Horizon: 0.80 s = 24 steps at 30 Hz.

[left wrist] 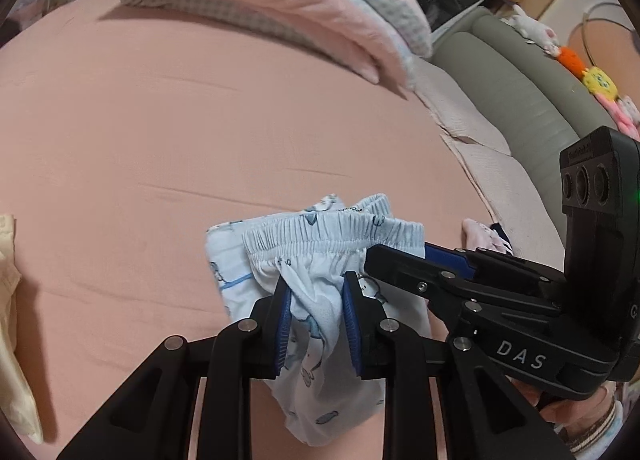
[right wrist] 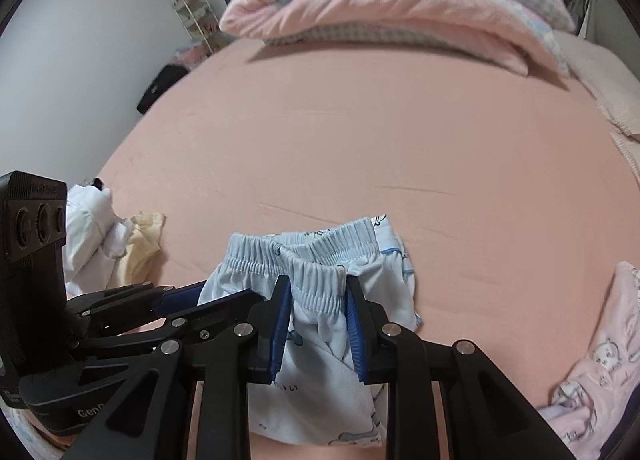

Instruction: Fold clothes

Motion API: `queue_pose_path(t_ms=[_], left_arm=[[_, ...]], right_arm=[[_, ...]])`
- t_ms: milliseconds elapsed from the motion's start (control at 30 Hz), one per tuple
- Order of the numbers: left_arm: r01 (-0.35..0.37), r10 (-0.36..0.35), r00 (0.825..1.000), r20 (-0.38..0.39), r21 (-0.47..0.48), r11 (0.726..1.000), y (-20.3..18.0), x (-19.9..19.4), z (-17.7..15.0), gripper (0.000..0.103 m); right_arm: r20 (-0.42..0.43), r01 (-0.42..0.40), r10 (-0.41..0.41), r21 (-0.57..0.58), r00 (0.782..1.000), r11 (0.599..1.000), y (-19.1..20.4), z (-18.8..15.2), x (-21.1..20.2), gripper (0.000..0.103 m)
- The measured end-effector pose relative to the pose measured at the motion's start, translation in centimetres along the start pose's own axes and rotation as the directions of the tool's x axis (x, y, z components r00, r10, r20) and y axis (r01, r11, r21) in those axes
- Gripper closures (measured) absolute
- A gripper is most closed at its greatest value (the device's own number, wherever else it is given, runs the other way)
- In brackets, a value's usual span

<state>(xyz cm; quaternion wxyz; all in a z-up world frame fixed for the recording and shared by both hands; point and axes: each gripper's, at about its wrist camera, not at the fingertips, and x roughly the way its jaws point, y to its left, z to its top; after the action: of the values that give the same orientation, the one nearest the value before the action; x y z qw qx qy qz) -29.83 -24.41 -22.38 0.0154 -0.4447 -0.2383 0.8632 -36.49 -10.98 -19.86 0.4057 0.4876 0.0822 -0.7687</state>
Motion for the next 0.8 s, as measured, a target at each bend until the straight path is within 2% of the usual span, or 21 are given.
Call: queue_pose_path(t_ms=[233, 500, 600, 667, 767, 800], left_arm=[[-0.008, 0.007, 1.000, -0.020, -0.059, 0.998, 2.2, 1.6, 0.2, 0.082], [-0.055, 0.054, 0.998, -0.033, -0.012, 0.998, 2.4, 2.6, 0.6, 0.082], [-0.038, 0.036, 0.998, -0.060, -0.033, 0.999, 3.1, 3.6, 0.4, 0.081], [-0.040, 0.036, 0.996, -0.082, -0.050, 0.998, 3.6, 4.1, 0.3, 0.080], [-0.028, 0.022, 0.996, -0.089, -0.075, 0.997, 3.8, 3.7, 0.4, 0.080], [-0.023, 0.015, 0.996, -0.089, -0.079, 0.997, 3.8, 3.4, 0.5, 0.080]], right_arm=[[-0.063, -0.007, 0.004, -0.050, 0.998, 0.999, 0.3, 0.9, 2.9, 0.078], [-0.109, -0.006, 0.003, -0.029, 0.994, 1.000, -0.7, 1.6, 5.2, 0.078], [-0.138, 0.016, -0.021, -0.035, 0.990, 0.999, -1.0, 1.4, 6.2, 0.078], [-0.160, 0.015, -0.019, -0.024, 0.987, 1.000, -1.6, 1.3, 7.0, 0.078], [-0.176, -0.007, 0.020, 0.069, 0.984, 0.998, -2.9, 1.5, 7.2, 0.072], [-0.173, -0.003, 0.020, 0.101, 0.985, 0.995, -3.2, 1.6, 6.9, 0.067]])
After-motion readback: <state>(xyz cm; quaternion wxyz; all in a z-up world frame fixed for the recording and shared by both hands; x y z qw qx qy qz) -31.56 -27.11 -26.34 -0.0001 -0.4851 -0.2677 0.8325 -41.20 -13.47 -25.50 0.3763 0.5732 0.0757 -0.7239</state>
